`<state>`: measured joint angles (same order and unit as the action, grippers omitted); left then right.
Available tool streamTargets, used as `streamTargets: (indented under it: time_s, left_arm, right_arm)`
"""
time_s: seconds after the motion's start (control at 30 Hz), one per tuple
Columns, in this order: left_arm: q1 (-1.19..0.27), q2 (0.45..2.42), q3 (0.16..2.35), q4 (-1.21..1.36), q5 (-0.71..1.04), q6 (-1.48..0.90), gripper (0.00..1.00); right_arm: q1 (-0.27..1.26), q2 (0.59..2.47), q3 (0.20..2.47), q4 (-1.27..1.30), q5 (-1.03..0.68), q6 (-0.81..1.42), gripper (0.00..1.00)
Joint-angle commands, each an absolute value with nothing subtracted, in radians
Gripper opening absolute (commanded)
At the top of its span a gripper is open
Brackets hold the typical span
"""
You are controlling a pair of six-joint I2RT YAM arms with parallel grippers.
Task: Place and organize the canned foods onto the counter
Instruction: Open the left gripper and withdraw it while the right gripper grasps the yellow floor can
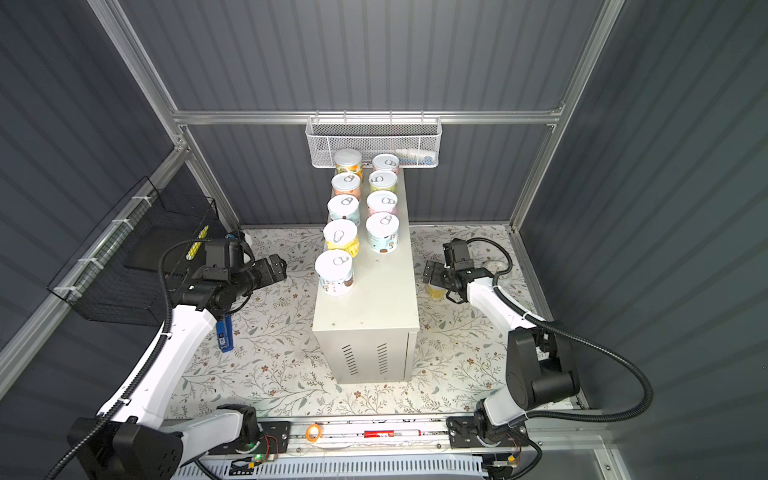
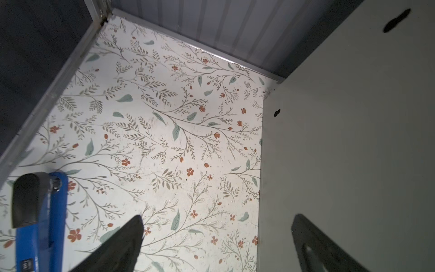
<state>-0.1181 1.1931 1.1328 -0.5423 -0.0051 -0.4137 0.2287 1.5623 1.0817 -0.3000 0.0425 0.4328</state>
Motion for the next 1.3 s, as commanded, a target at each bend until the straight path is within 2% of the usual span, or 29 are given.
streamTargets:
  time_s: [0.0,0.43,0.93,1.13,1.2,1.27]
  left_arm:
    - [-0.089,1.184,1.053,-0.36,0.147,-0.463,0.99]
    - [-0.089,1.168,0.957,-0.295,0.14,-0.47,0.99]
    - [-0.089,1.193,0.931,-0.268,0.167,-0.475,0.99]
    - [-0.089,1.194,0.927,-0.266,0.17,-0.477,0.99]
    - [-0.089,1.193,0.927,-0.267,0.169,-0.476,0.99]
    - [-0.089,1.191,0.925,-0.266,0.169,-0.476,0.99]
  right_arm:
    - [0.225,1.607,1.124,-0.329,0.086,0.409,0.99]
    - [0.227,1.824,1.222,-0.319,0.082,0.44,0.99]
    - [0.235,1.892,1.238,-0.316,0.103,0.451,0.87]
    - [0.235,1.903,1.237,-0.312,0.098,0.448,0.79]
    - [0.235,1.905,1.233,-0.313,0.099,0.442,0.75]
    - [0.235,1.903,1.224,-0.315,0.095,0.439,0.66]
